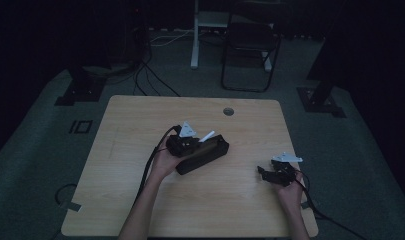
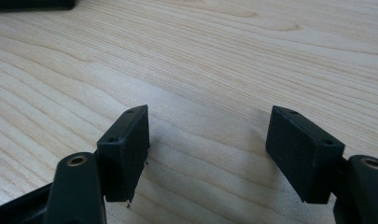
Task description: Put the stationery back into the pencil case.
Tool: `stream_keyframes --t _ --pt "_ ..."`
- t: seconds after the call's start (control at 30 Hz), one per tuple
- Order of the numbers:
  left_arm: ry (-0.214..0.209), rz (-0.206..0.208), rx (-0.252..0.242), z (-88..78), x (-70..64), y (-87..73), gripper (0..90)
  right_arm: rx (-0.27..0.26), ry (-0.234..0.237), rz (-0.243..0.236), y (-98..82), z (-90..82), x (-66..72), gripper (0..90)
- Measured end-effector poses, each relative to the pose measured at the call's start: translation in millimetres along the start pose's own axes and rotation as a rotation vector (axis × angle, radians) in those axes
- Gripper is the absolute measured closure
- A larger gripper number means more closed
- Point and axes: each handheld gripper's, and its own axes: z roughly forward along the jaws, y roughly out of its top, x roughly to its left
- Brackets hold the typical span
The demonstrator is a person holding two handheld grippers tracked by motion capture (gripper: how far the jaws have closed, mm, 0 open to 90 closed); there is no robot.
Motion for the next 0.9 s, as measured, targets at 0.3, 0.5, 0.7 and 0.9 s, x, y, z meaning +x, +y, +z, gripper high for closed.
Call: stream_keyframes --t 0.3,0.5,0.7,0.9 --pt "-0.007 0.010 0.006 3.5 -0.8 -0.3 78.7 0.001 0.000 0.000 0.0 0.0 0.0 30.0" --pt "-0.020 0.017 0.015 6.6 -1.9 0.1 78.7 0.001 0.001 0.000 0.0 0.0 0.0 30.0" --pt "-0.032 0.018 0.029 10.4 -3.4 -0.1 78.6 0.001 0.001 -0.001 0.0 0.0 0.0 30.0" --pt "-0.038 0.021 0.038 13.5 -4.3 -0.7 78.6 0.000 0.000 -0.002 0.0 0.0 -0.1 29.9"
